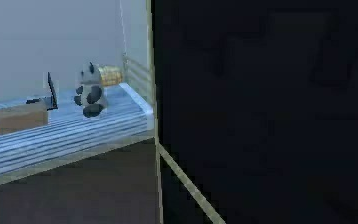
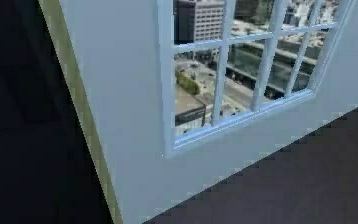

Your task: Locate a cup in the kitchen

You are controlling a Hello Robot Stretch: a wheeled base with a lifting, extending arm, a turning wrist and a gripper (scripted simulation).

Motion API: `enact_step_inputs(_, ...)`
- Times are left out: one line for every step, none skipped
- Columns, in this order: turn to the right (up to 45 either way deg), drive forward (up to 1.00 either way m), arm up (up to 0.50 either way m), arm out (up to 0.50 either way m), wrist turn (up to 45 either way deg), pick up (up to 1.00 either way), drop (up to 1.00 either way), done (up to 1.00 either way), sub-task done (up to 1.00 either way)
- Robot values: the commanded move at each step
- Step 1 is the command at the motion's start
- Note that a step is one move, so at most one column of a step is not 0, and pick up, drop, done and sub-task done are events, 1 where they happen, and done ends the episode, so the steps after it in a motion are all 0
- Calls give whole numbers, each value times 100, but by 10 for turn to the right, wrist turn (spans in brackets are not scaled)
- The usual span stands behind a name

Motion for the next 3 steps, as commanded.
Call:
enact_step_inputs(-450,0,0,0,0,0,0,0,0)
enact_step_inputs(-450,0,0,0,0,0,0,0,0)
enact_step_inputs(-270,0,0,0,0,0,0,0,0)
